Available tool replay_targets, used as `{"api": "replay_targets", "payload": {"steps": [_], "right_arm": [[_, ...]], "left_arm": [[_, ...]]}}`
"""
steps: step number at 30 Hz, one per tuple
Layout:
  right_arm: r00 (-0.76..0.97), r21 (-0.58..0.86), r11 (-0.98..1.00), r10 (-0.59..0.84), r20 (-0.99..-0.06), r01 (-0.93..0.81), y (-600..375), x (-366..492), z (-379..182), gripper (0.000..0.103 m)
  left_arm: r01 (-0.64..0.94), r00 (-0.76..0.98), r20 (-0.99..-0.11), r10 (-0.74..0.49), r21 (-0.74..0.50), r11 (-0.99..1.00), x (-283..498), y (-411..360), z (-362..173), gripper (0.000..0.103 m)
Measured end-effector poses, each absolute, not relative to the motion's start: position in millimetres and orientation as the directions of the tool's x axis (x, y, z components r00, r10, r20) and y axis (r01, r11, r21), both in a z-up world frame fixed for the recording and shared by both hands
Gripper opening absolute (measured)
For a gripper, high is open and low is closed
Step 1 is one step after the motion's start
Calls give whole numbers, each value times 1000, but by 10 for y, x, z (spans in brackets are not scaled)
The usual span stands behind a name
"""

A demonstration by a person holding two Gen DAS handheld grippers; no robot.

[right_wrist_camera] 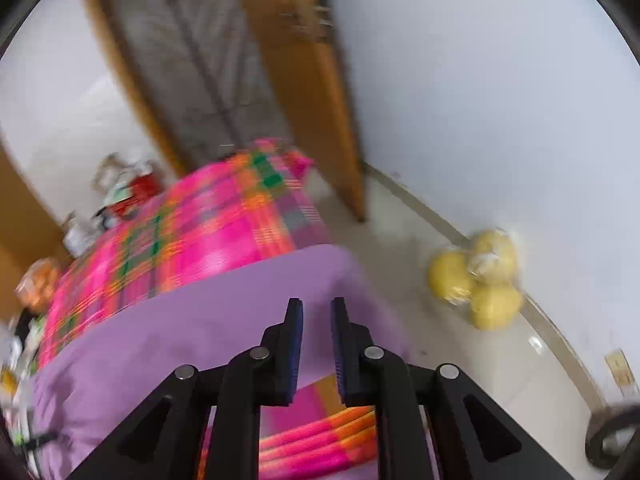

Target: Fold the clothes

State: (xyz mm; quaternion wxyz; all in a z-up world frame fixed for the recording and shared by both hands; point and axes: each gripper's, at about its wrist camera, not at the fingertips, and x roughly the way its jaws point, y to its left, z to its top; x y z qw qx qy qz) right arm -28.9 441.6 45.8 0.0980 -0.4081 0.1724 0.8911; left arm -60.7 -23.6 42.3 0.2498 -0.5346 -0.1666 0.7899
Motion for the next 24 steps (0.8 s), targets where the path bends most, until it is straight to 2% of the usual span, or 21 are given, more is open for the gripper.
{"api": "replay_targets", "payload": {"steps": [5, 12, 20, 22, 24], "right_arm": [[-691, 245, -955, -63, -720, -168, 3912, -54, 683, 22], [-637, 228, -973, -189, -747, 21, 3140, 190, 391, 22], [-540, 189, -960, -272, -796, 205, 2390, 338, -1, 22], [-544, 164, -961, -261, -798, 221, 2264, 350, -48, 24], [-565, 137, -962, -252, -785, 238, 2168, 349, -53, 36]], "left_arm": [[-204, -364, -720, 590, -557, -805, -430, -413, 618, 11], [-167, -413, -695, 589, -577, -799, -96, -694, 695, 11], [-118, -419, -720, 554, -562, -819, 185, -918, 492, 11], [-104, -413, -730, 544, -556, -825, 230, -953, 400, 11], [-87, -404, -736, 543, -560, -824, 269, -987, 302, 11]]}}
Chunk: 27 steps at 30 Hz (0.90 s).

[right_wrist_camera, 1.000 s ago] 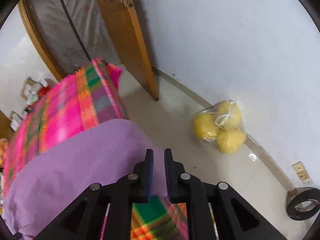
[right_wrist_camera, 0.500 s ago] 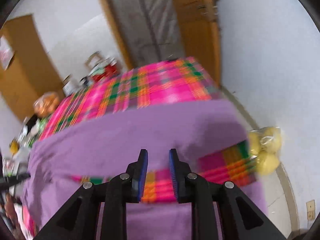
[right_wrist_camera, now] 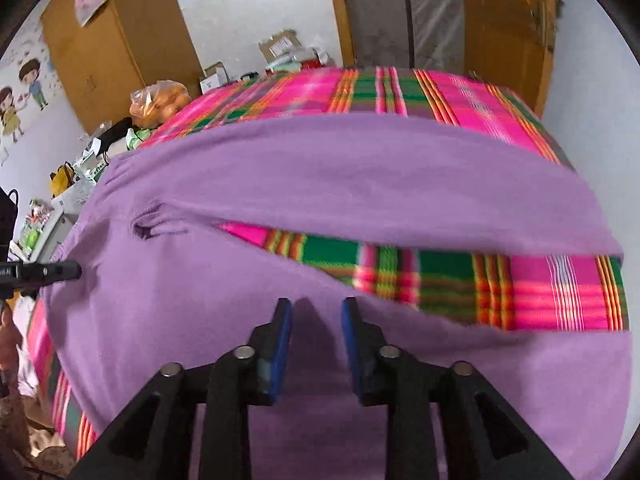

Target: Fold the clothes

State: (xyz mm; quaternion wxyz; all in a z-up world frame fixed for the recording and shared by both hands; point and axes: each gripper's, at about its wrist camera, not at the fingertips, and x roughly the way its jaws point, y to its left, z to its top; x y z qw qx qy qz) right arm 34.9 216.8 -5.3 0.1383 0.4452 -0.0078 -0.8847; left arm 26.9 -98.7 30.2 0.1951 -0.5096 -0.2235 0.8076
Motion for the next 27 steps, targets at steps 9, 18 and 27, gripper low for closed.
{"api": "replay_targets", "payload": {"steps": [9, 18, 27], "right_arm": [[-556, 50, -957, -207, -805, 285, 1876, 147, -122, 49], [-561, 32, -963, -183, -808, 268, 1881, 36, -109, 9], [-603, -6, -974, -134, -786, 226, 1830, -54, -118, 6]], "left_arm": [[-42, -393, -738, 548, -581, -813, 345, -1147, 62, 11], [-34, -391, -707, 589, -629, -777, 357, -1272, -54, 11], [-52, -396, -697, 597, -632, -773, 387, -1261, -50, 11]]}}
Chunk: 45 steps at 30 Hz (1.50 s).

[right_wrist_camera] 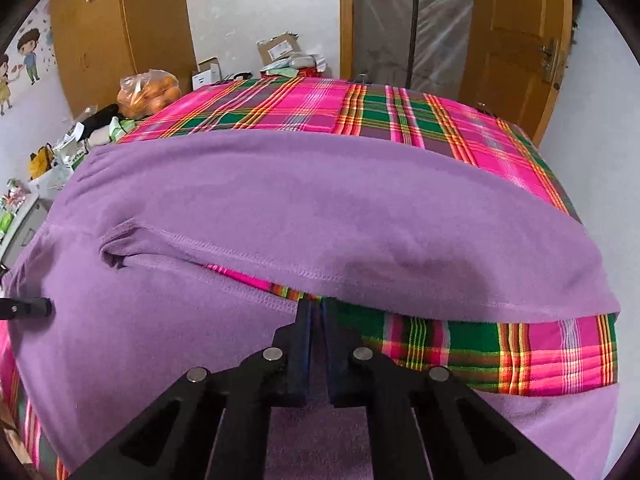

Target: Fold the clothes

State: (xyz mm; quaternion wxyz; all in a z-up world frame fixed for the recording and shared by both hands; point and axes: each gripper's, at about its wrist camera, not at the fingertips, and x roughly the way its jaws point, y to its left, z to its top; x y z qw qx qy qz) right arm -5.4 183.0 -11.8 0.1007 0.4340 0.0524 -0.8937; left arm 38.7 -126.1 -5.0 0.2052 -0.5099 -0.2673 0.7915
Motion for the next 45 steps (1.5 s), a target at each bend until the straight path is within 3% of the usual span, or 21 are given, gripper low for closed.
{"api": "replay_targets", "payload": {"steps": [9, 16, 26, 42, 45], "right_arm": [[-614, -25, -977, -113, -781, 211, 1753, 81, -44, 9], [-630, -11, -968, -155, -761, 252, 1588, 383, 65, 11], [-601, -3, -974, -138, -788, 227, 1496, 531, -111, 24], [-610, 125, -956, -268, -745, 267, 1323, 632, -2, 26], [-614, 140, -951, -287, -736, 277, 1298, 548, 76, 27]], "left_arm": [[-56, -397, -690, 606, -640, -766, 430, -1300, -53, 11], [-62, -408, -736, 541, -569, -820, 458, -1290, 25, 11], [18, -460, -749, 477, -545, -838, 599, -1683, 6, 11], [150, -513, -752, 413, -552, -820, 636, -2342, -31, 11], [168, -523, -772, 362, -509, -844, 565, -2345, 27, 11]]}}
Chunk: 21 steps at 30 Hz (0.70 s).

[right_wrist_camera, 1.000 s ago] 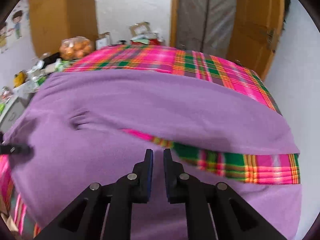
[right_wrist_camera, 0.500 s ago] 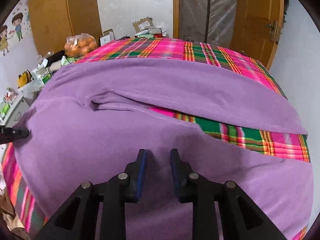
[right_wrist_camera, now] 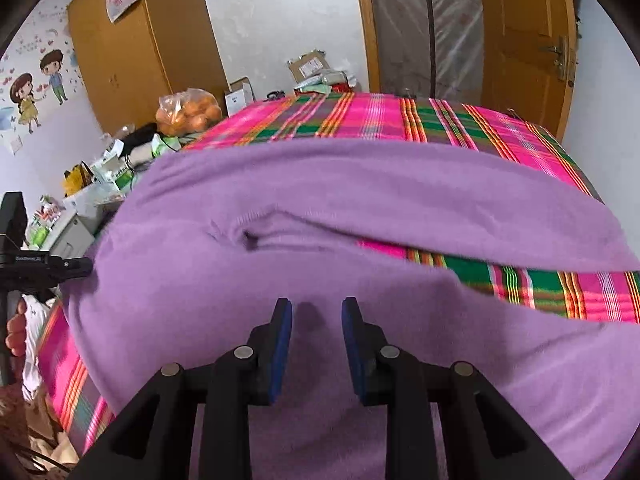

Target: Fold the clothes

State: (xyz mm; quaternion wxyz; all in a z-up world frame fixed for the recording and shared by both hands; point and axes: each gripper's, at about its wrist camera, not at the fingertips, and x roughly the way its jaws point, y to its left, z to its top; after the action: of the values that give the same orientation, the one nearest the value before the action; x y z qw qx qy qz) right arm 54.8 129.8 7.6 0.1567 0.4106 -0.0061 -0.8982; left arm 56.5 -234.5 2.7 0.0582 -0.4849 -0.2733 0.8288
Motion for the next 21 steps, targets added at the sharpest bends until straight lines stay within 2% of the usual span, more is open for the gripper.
{"api": "replay_targets", "payload": {"steps": [8, 14, 21], "right_arm": [[-636, 100, -929, -319, -702, 355, 1029, 130, 406, 27], [-660, 56, -908, -342, -669, 414, 808, -206, 687, 27], [-694, 63, -902, -372, -617, 428, 617, -787, 1125, 28]], "left_arm": [[127, -550, -776, 309, -444, -887, 185, -2308, 267, 11], [65, -553, -798, 240, -328, -942, -230, -2140, 473, 11], [-46, -566, -796, 216, -231, -972, -760, -1896, 756, 11]]}}
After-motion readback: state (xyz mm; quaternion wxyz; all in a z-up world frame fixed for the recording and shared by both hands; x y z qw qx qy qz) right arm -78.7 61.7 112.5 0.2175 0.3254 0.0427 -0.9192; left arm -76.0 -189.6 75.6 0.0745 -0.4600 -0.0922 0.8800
